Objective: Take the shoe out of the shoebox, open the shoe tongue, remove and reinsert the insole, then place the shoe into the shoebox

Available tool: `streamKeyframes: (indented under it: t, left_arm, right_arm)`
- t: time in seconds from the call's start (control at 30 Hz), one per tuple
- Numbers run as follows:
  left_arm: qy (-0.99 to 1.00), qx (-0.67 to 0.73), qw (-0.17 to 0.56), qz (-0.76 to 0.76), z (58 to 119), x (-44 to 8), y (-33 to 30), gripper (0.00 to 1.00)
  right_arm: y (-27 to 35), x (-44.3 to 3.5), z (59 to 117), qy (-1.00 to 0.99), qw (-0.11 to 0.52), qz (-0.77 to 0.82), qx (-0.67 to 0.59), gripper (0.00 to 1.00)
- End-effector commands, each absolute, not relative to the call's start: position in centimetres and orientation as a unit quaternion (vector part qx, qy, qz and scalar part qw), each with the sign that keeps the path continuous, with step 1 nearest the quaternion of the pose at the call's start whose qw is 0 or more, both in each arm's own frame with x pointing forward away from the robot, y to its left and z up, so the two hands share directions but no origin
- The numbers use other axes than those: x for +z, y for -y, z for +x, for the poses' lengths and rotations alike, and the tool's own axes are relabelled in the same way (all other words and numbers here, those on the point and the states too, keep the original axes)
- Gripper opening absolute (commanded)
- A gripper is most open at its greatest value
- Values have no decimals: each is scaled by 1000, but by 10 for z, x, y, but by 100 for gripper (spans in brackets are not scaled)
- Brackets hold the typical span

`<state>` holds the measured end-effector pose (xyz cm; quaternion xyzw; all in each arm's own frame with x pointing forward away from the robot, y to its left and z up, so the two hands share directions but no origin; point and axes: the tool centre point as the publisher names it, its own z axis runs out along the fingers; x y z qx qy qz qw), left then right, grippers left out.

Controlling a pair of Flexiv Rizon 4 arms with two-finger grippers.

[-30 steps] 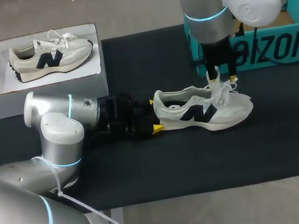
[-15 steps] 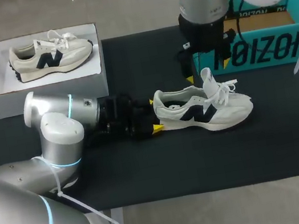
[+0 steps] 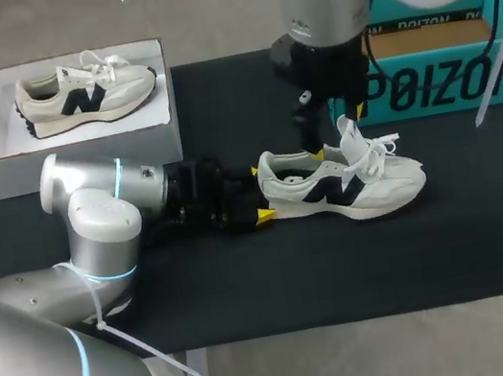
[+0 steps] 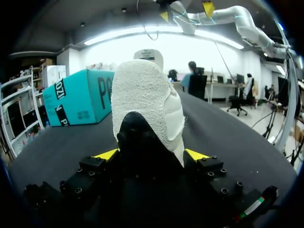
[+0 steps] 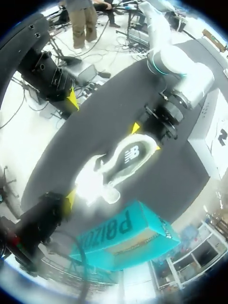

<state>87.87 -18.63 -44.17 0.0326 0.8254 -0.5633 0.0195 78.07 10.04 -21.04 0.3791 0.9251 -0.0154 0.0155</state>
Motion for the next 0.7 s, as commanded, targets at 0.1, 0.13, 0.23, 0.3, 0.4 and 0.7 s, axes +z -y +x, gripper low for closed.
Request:
streamKeyframes:
  t: [0.1, 0.13, 0.23, 0.3, 0.4, 0.7]
  left_arm:
    - [-826, -563, 19, 33, 880, -446, 188, 0]
    - [-826, -563, 19, 33, 880, -446, 188, 0]
    - [-826, -563, 19, 33, 880, -446, 188, 0]
    - [-826, -563, 19, 33, 880, -446, 188, 0]
    - [-826, -563, 19, 33, 880, -446, 188, 0]
    - [-826, -563, 19, 33, 880, -446, 188, 0]
  right_arm:
    - [-100, -212, 786, -984, -38, 171, -26, 100]
    - [-100, -212, 786, -984, -38, 171, -26, 100]
    - [-103, -212, 785, -989, -35, 140, -35, 100]
    - [-106, -213, 784, -992, -27, 124, -26, 100]
    - [-111, -215, 784, -994, -14, 104, -32, 100]
    - [-117, -238, 799, -993, -25, 113, -23, 0]
